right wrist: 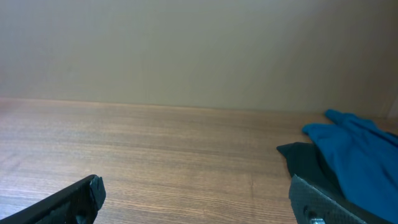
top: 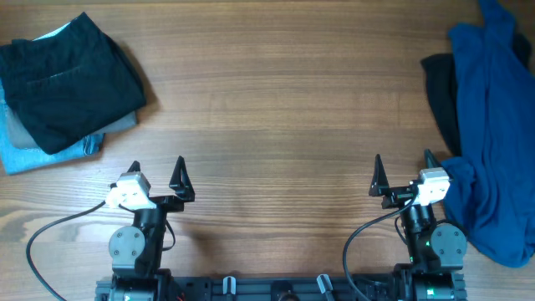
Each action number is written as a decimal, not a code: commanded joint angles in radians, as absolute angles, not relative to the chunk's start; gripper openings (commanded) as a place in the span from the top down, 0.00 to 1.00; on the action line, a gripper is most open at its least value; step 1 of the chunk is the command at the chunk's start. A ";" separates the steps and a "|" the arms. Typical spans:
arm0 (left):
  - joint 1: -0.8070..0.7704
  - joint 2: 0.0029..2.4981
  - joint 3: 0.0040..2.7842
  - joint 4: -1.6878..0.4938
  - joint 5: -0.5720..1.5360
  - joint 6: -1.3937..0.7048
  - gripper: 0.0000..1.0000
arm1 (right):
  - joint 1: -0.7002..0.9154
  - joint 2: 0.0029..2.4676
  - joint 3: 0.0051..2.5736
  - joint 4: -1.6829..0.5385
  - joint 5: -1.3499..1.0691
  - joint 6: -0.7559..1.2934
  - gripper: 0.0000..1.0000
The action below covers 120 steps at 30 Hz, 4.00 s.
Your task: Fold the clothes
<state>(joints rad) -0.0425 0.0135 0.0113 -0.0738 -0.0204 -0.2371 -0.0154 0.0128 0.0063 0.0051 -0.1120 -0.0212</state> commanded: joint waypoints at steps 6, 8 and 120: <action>-0.035 0.007 0.006 -0.059 0.009 -0.269 0.00 | -0.008 0.007 0.006 0.009 -0.133 0.141 0.00; -0.035 0.007 0.007 -0.069 0.010 -0.269 0.00 | -0.008 0.007 0.023 -0.012 -0.131 0.140 0.00; -0.574 1.855 0.713 0.193 0.445 -1.116 0.24 | -0.099 1.490 1.307 -1.082 0.021 0.340 0.16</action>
<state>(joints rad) -0.4908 1.7367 0.7486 0.1234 0.4522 -1.0039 -0.0963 1.4914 1.2987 -1.0779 0.0292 0.3393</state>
